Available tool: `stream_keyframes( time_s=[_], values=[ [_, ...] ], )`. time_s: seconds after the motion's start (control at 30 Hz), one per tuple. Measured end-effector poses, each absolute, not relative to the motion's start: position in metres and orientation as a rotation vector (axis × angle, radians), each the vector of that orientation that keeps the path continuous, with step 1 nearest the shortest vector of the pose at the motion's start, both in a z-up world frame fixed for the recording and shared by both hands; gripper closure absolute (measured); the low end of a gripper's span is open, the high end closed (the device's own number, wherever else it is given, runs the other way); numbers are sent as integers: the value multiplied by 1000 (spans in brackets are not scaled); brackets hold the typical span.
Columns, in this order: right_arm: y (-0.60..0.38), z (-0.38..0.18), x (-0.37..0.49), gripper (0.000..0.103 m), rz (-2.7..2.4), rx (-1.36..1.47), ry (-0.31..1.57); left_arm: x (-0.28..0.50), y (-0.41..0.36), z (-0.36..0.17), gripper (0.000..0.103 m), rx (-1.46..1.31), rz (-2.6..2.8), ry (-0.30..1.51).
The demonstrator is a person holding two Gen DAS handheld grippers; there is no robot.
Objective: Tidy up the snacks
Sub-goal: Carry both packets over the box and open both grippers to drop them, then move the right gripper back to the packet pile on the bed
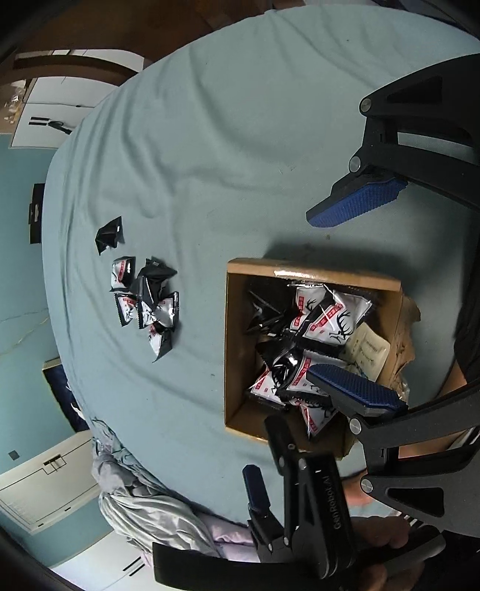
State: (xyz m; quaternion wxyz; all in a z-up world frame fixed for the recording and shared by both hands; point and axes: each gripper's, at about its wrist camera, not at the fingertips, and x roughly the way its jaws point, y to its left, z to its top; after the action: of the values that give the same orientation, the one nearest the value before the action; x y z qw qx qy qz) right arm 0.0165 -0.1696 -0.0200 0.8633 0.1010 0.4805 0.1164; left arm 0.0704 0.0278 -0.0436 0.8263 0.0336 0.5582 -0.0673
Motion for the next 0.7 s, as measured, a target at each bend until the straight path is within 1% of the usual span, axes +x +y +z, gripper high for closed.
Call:
stream_keyframes(
  time_s=[0.23,0.5,0.7],
  values=[
    [-165,-15,33,27,225,192,993,74,33,-46,21,73,-88,1178],
    [-170,-22,63,27,209,157,991,84,39,-48,21,74,-40,1171],
    [-179,-26,92,27,236,225,1025,91,45,-52,21,56,-12,1181]
  ],
)
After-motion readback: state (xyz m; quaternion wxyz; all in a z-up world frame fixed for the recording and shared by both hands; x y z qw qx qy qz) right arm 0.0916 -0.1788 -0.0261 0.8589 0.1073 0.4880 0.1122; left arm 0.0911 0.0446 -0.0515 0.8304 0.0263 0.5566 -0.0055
